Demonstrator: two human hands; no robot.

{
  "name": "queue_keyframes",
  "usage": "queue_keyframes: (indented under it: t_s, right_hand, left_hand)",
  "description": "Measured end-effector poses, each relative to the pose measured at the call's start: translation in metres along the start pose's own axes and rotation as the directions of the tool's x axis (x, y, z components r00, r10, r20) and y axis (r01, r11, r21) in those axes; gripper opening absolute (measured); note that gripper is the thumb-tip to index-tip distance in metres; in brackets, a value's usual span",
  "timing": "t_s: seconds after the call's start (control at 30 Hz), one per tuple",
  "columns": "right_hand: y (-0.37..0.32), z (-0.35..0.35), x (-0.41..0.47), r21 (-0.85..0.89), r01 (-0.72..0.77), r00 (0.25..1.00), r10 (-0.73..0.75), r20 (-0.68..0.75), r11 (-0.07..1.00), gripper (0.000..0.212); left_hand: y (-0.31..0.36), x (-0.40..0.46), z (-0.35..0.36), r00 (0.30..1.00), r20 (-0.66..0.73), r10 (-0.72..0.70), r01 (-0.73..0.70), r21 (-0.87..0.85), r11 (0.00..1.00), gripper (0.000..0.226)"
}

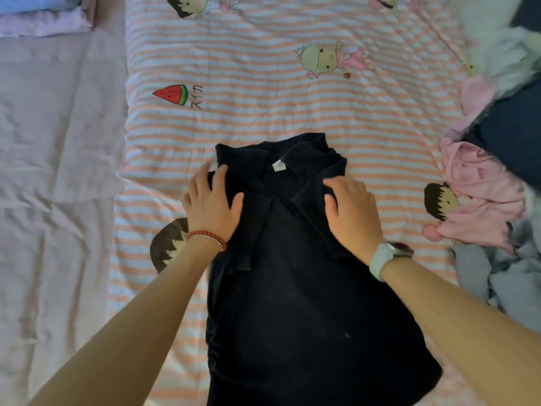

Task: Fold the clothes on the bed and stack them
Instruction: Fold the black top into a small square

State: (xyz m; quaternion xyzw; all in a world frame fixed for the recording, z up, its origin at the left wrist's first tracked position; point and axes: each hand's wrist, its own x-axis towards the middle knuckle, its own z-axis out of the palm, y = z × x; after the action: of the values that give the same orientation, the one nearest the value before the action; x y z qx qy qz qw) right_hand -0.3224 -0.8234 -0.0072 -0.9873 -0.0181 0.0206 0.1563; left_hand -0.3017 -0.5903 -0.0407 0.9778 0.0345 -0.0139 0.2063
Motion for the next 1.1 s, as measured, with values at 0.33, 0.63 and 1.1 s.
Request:
queue_keyframes:
  t_s: [0.33,0.63,1.1]
  right_hand:
    - [0.015,-0.011,0.125,-0.095,0.262,0.921,-0.220,0.322,0.960,0.054]
    - [-0.012,0.010,0.141,0.140,0.238,0.952,-0.259,0.164,0.961,0.025]
    - [0.014,-0.020,0.131,0.360,0.011,0.932,-0.140,0.334,0.933,0.019]
  left_hand:
    - [-0.003,0.087,-0.002,0.926,0.299,-0.229,0.333,-0.365,0.869,0.045]
    - [0.009,0.099,0.001,0.986,0.093,-0.142,0.169,-0.516,0.840,0.014]
    - [0.018,0.083,-0.030,0.977,0.198,0.077,-0.020,-0.275,0.961,0.015]
